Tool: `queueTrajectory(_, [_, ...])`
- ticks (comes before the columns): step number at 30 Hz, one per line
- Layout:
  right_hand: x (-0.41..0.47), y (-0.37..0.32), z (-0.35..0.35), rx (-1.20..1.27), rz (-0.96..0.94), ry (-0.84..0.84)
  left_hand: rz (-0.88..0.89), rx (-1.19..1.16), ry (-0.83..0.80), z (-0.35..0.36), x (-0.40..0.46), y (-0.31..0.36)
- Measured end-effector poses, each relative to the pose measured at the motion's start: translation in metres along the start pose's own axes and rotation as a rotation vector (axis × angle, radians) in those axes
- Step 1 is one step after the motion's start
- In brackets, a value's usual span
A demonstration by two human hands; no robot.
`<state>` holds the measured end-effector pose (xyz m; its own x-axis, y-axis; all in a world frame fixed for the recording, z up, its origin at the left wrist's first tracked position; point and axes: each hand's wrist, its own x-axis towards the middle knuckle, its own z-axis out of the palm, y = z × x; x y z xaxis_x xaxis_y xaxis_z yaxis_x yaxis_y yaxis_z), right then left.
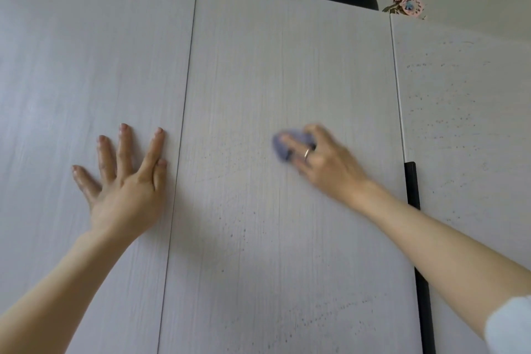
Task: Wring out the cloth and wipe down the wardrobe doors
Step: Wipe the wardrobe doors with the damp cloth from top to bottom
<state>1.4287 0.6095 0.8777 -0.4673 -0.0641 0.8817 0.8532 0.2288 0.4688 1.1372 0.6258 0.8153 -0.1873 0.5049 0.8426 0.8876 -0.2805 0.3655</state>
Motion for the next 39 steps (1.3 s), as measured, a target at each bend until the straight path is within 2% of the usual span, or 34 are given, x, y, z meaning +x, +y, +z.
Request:
queueTrajectory(2, [0.027,0.015,-0.003,0.006,0.36,0.168,0.001,0.003,0.007,0.001,-0.001,-0.001])
queueTrajectory(3, [0.039,0.015,-0.002,0.016,0.535,0.196,0.003,0.003,0.011,0.001,-0.001,-0.002])
queueTrajectory(4, [0.045,0.013,0.003,0.011,0.635,0.213,0.005,0.0,0.018,0.001,-0.001,-0.002])
queueTrajectory(5, [0.048,0.003,0.007,-0.002,0.635,0.219,0.007,-0.003,0.025,0.002,-0.001,-0.002])
queueTrajectory(7, [0.039,-0.023,0.021,0.018,0.41,0.204,0.011,-0.004,0.03,0.002,-0.002,-0.003])
queueTrajectory(11, [-0.011,-0.064,0.03,0.137,-0.312,-0.003,0.019,0.002,0.023,0.002,-0.002,-0.004])
queueTrajectory(13, [-0.009,-0.054,0.022,0.111,-0.434,-0.086,0.022,0.009,0.015,0.001,-0.002,-0.006])
queueTrajectory(14, [-0.002,-0.045,0.018,0.091,-0.406,-0.08,0.023,0.013,0.012,0.001,-0.002,-0.006])
queueTrajectory(15, [0.009,-0.036,0.015,0.07,-0.293,-0.029,0.028,0.016,0.011,0.001,-0.002,-0.007])
queueTrajectory(17, [0.033,-0.02,0.006,0.027,0.094,0.114,0.037,0.016,0.007,0.001,-0.004,-0.007])
queueTrajectory(19, [0.054,-0.009,0.003,0.045,0.445,0.161,0.038,0.015,0.009,0.0,-0.005,-0.007])
queueTrajectory(21, [0.065,-0.014,0.007,0.046,0.54,0.17,0.037,0.019,0.01,0.0,-0.005,-0.006])
queueTrajectory(22, [0.066,-0.022,0.011,0.054,0.488,0.197,0.037,0.017,0.012,0.0,-0.005,-0.006])
queueTrajectory(24, [0.058,-0.048,0.023,0.095,0.23,0.202,0.037,0.015,0.015,0.001,-0.005,-0.005])
queueTrajectory(27, [0.019,-0.089,0.034,0.157,-0.252,-0.016,0.038,0.02,0.018,0.001,-0.005,-0.006])
queueTrajectory(28, [0.01,-0.094,0.033,0.163,-0.364,-0.085,0.039,0.02,0.015,0.001,-0.005,-0.007])
queueTrajectory(30, [0.009,-0.091,0.031,0.144,-0.452,-0.144,0.044,0.016,0.004,0.0,-0.005,-0.008])
queueTrajectory(32, [0.029,-0.079,0.03,0.102,-0.373,-0.081,0.05,0.016,-0.006,0.0,-0.006,-0.009])
queueTrajectory(34, [0.065,-0.068,0.029,0.051,-0.077,0.042,0.053,0.023,-0.004,-0.001,-0.007,-0.009])
queueTrajectory(36, [0.101,-0.06,0.026,0.05,0.232,0.052,0.057,0.036,-0.006,-0.002,-0.008,-0.009])
queueTrajectory(37, [0.115,-0.059,0.025,0.087,0.325,0.064,0.057,0.043,-0.009,-0.002,-0.007,-0.009])
queueTrajectory(39, [0.124,-0.066,0.029,0.119,0.321,0.068,0.056,0.066,-0.022,-0.002,-0.006,-0.01])
